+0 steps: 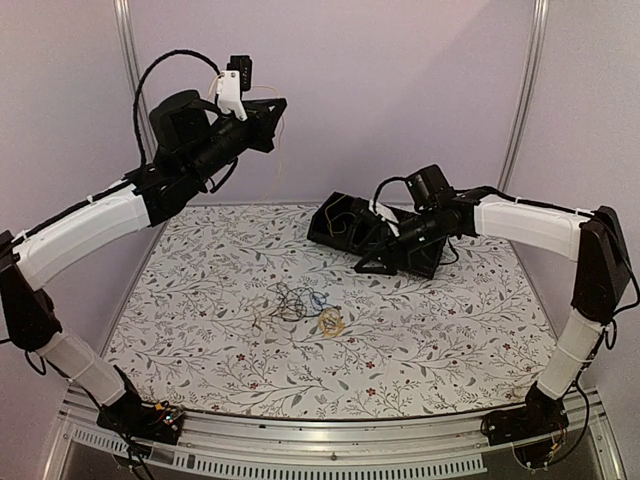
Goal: Untangle the cables
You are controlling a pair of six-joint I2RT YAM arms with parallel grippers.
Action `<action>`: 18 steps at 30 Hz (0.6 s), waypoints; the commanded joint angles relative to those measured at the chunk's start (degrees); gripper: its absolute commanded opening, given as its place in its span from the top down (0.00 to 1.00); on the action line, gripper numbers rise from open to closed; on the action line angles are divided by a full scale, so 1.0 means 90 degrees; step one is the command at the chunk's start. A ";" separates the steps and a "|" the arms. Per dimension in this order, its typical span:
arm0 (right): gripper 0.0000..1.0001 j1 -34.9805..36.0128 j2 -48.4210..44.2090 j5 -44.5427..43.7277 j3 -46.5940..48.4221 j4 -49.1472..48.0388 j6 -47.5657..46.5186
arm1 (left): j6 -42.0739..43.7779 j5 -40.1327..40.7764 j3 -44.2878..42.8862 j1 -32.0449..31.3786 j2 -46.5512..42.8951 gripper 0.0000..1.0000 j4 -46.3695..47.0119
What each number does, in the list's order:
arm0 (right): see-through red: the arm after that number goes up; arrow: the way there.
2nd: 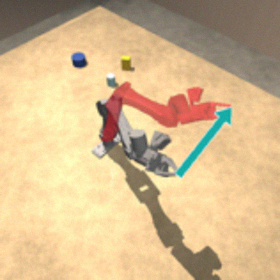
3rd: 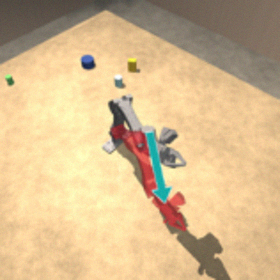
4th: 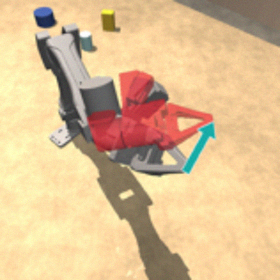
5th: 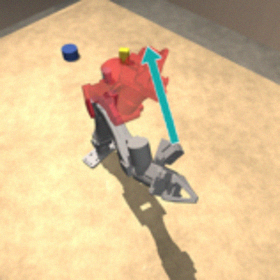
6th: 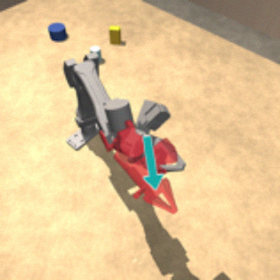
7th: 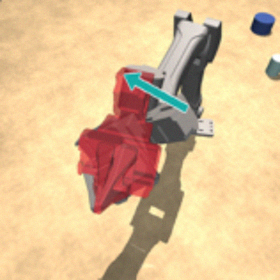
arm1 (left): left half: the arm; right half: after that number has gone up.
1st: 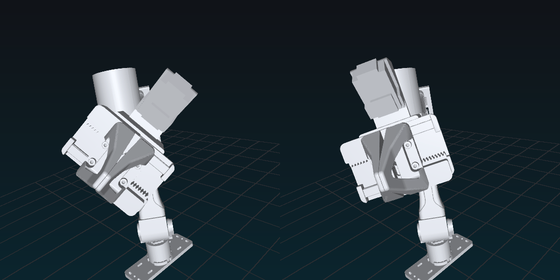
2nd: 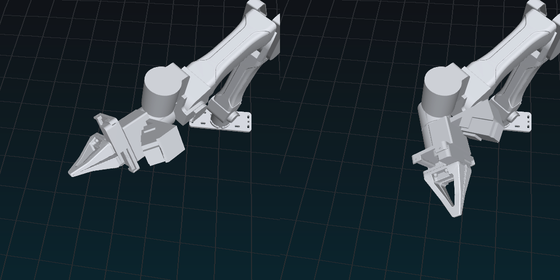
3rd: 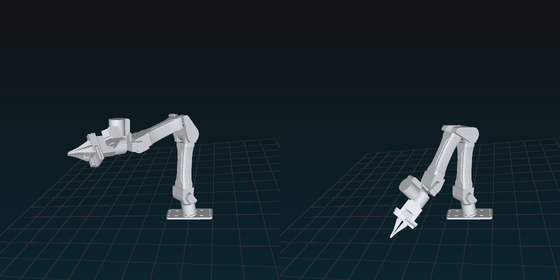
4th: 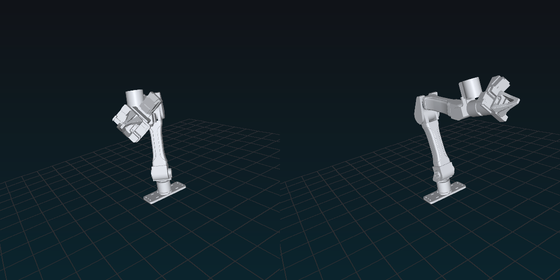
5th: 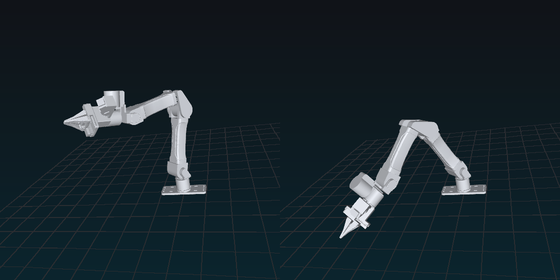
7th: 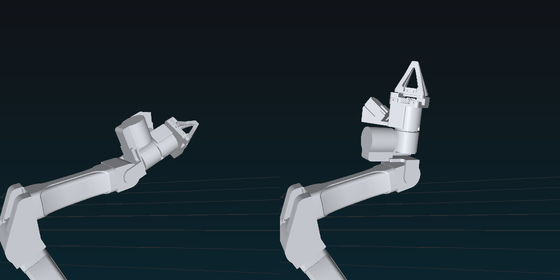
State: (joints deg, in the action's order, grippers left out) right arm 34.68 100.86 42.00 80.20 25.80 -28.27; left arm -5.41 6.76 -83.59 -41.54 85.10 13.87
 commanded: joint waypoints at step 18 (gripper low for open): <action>0.35 -0.0860 -0.1454 -0.0722 -0.2218 0.0720 -0.0978 | -0.0010 -0.1342 -0.3695 0.1020 0.3340 1.00 -0.0158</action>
State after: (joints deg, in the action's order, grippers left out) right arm 28.84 90.00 35.97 62.72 33.04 -36.97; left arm -5.37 -1.61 -108.95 -34.39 108.14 14.09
